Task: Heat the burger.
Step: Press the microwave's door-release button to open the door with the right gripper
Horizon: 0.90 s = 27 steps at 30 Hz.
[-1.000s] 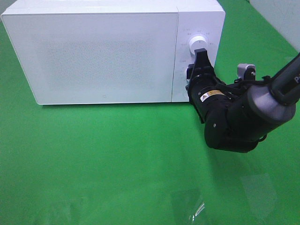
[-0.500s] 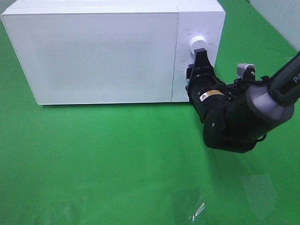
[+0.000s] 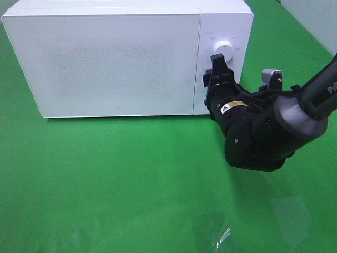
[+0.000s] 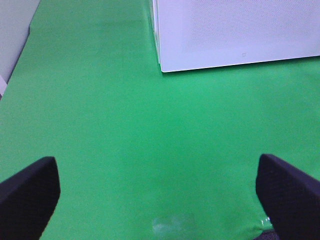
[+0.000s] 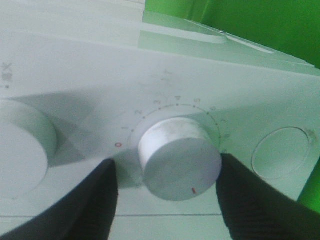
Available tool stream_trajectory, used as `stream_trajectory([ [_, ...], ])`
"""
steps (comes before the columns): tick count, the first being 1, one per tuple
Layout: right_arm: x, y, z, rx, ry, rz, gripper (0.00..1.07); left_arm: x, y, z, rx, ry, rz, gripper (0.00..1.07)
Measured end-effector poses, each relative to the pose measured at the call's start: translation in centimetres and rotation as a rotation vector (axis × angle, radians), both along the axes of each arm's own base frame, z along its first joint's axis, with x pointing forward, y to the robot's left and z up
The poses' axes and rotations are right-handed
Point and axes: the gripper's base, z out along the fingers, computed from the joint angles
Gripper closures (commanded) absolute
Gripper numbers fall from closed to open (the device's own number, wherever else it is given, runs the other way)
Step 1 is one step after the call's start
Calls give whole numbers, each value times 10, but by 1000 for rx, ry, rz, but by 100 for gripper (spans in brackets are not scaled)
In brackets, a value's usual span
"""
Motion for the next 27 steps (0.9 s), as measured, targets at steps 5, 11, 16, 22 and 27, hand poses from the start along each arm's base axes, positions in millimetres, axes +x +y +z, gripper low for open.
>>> stream_trajectory([
  [5,-3,-1,7,-88,1,24,41,0,0,0,0,0,0,7],
  [11,-12,-7,17,-212,-13,55,41,0,0,0,0,0,0,7],
  [16,-25,-14,35,-435,-19,110,40,0,0,0,0,0,0,7],
  [22,-37,-16,47,-681,23,224,36,0,0,0,0,0,0,7],
  [27,-44,-11,56,-863,25,374,34,0,0,0,0,0,0,7],
])
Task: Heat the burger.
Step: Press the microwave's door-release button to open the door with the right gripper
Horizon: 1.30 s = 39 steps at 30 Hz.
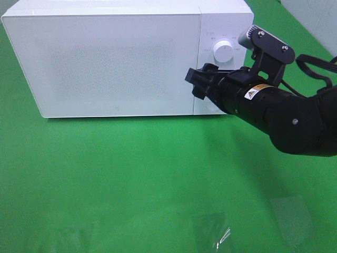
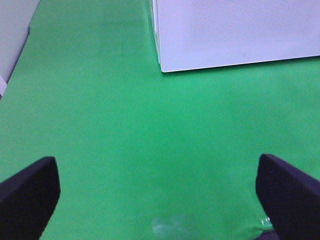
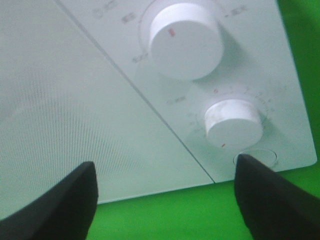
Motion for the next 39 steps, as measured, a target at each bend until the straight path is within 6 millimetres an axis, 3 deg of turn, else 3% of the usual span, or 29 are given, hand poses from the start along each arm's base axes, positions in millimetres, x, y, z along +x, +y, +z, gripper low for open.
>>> stream_trajectory([
  [10,-16,0,13,-224,101,199,34,0,0,0,0,0,0,7],
  [20,-31,-24,40,-322,189,310,34,0,0,0,0,0,0,7],
  [22,-42,-36,52,-334,244,328,34,0,0,0,0,0,0,7],
  [29,-64,-48,78,-408,225,389,28,0,0,0,0,0,0,7],
  [39,-93,-62,94,-472,287,441,29,0,0,0,0,0,0,7],
])
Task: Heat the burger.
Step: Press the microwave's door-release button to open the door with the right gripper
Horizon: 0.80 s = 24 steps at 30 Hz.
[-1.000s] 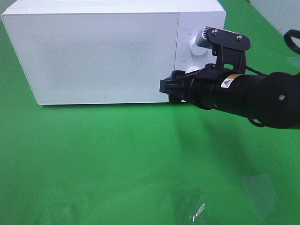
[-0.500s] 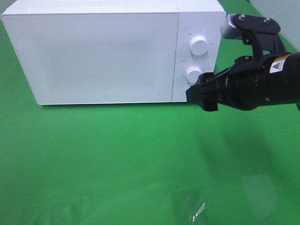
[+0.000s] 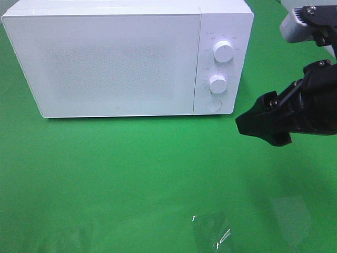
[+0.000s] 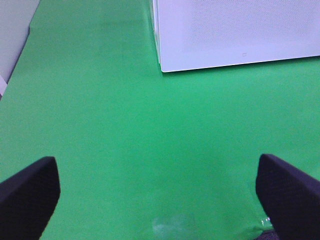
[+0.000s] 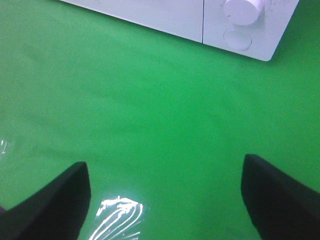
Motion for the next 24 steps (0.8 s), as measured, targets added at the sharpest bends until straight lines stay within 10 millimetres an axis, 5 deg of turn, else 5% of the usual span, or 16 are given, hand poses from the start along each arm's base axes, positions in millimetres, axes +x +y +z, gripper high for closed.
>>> stream_trajectory([
  [13,-40,-22,23,-20,16,-4,31,0,0,0,0,0,0,7],
  [24,-85,-66,46,1,-56,-181,31,0,0,0,0,0,0,7],
])
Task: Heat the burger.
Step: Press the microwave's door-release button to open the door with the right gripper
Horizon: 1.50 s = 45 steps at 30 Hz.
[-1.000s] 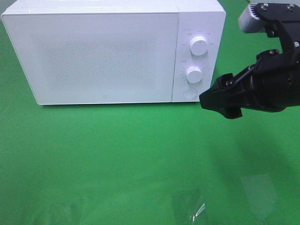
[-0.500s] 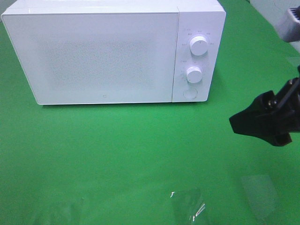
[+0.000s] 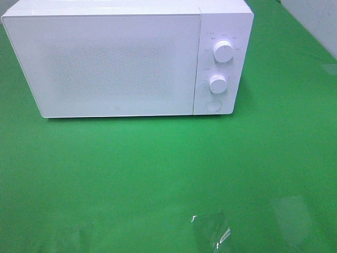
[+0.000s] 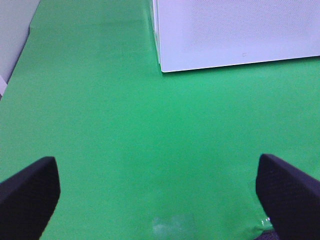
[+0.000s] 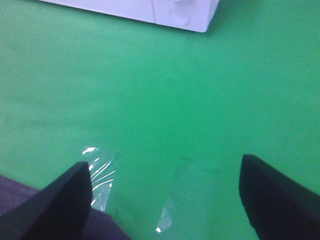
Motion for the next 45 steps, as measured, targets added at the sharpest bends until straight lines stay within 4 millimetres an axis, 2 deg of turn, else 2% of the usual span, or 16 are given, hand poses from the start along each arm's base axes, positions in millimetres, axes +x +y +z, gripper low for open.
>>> stream_trajectory([
  [3,-18,-14,6,14,-58,-78,31,0,0,0,0,0,0,7],
  [6,-23,-17,8,20,-81,-92,31,0,0,0,0,0,0,7],
  [7,-37,-24,12,30,-133,-141,31,0,0,0,0,0,0,7],
  [10,-42,-26,11,33,-152,-154,31,0,0,0,0,0,0,7],
  [16,-65,-33,-10,41,-219,-236,31,0,0,0,0,0,0,7],
  [34,-95,-37,-26,43,-314,-362,31,0,0,0,0,0,0,7],
  [45,-99,-38,-29,32,-314,-373,31,0,0,0,0,0,0,7],
])
